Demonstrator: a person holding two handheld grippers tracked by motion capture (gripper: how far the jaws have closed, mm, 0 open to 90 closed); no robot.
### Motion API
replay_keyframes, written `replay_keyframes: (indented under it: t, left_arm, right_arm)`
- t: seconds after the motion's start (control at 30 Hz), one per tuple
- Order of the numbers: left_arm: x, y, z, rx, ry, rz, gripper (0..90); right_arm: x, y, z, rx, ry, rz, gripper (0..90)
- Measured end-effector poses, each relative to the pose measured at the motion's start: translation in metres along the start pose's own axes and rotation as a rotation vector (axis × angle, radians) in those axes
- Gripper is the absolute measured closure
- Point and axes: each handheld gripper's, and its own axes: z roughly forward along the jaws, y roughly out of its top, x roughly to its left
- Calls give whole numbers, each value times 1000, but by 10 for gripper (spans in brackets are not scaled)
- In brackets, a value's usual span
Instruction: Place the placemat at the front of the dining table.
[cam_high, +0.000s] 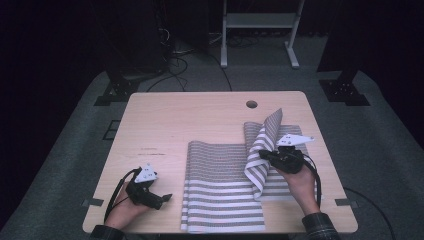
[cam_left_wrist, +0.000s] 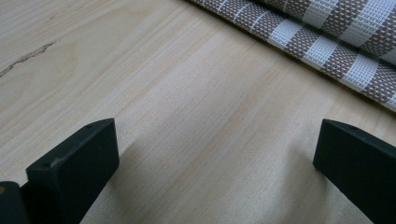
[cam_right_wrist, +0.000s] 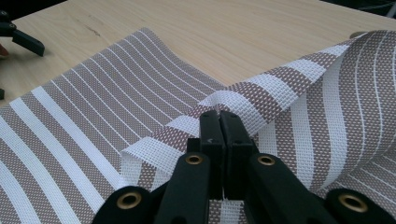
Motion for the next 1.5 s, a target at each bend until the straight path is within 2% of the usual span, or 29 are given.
replay_keyframes:
  t: [0.5,1.03,1.4,1.5]
  left_arm:
    - [0,0,0,0,0,0,0]
    - [0,0,0,-2,0,-2,0]
    - [0,0,0,-1,-1,-2,0]
    - [0,0,0,0,-1,-2,0]
  right_arm:
    - [15,10,13,-1,44,-32,889]
    - [34,25,23,-19,94,-70,889]
    - [45,35,26,-39,129,-78,889]
    - [51,39,28,-43,142,-95,889]
